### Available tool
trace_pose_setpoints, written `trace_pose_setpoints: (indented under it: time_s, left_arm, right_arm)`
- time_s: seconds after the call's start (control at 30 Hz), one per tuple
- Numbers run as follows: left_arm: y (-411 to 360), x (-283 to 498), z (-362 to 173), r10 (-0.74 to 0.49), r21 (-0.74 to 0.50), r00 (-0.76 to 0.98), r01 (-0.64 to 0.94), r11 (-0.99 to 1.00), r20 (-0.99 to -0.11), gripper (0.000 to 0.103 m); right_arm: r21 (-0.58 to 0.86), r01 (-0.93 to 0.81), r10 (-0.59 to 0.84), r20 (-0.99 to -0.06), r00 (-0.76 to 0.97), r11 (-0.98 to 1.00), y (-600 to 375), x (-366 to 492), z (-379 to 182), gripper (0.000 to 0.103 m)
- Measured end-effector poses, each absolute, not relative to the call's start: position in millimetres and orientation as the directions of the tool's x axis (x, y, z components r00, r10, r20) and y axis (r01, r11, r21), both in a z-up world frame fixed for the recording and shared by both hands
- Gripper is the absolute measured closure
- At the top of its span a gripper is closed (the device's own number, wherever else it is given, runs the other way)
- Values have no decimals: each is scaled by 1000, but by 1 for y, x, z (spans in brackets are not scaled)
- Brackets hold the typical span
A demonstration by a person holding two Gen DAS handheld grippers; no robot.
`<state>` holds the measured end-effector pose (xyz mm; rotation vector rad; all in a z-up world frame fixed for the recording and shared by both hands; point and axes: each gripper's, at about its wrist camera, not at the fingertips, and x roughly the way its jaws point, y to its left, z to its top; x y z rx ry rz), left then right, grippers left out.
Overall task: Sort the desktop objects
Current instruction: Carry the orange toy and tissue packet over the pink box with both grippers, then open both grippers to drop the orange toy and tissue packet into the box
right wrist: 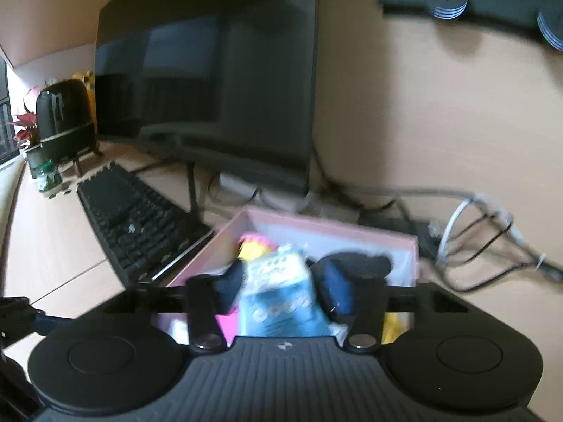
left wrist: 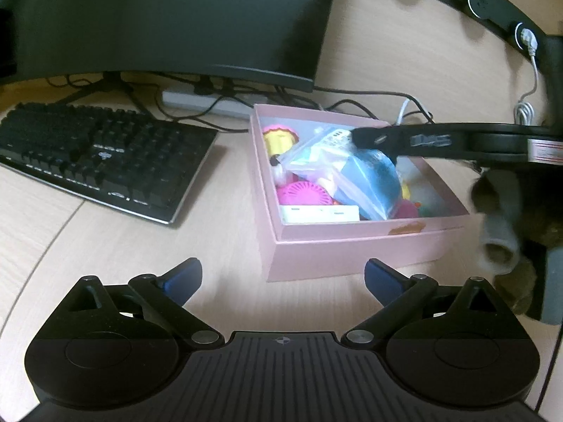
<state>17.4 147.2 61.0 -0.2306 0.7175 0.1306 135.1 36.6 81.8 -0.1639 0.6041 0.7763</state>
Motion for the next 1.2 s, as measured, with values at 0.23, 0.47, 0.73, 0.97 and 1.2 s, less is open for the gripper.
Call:
trace_pose_setpoints:
  time_s: [0.23,0.47,0.73,0.97,1.2]
  left_arm:
    - [138,22,60,21,-151,734,-167,974,-679,1]
    - [136,20,57,32,-146,720,-183,972,-693,1]
    - [121,21,53,54,-123,717,-193,974,-695,0]
    - [96,11,43,106,-93,708,-237,967,-698,0]
    - [60,-12,30,114,-70,737,-214,974,-666,0]
  right_arm:
    - [37,-714,601,-571,559,700,64,146,69,69]
    - [163,-680,611,-618,495,715,40,173,63,49]
    - [225,-676,664,-549,507,702,2,147,66,42]
    - [158,-651,637,-467,614,743,-70,101,97,10]
    - [-28,-652,532,-552,642,758,-148,35,63,0]
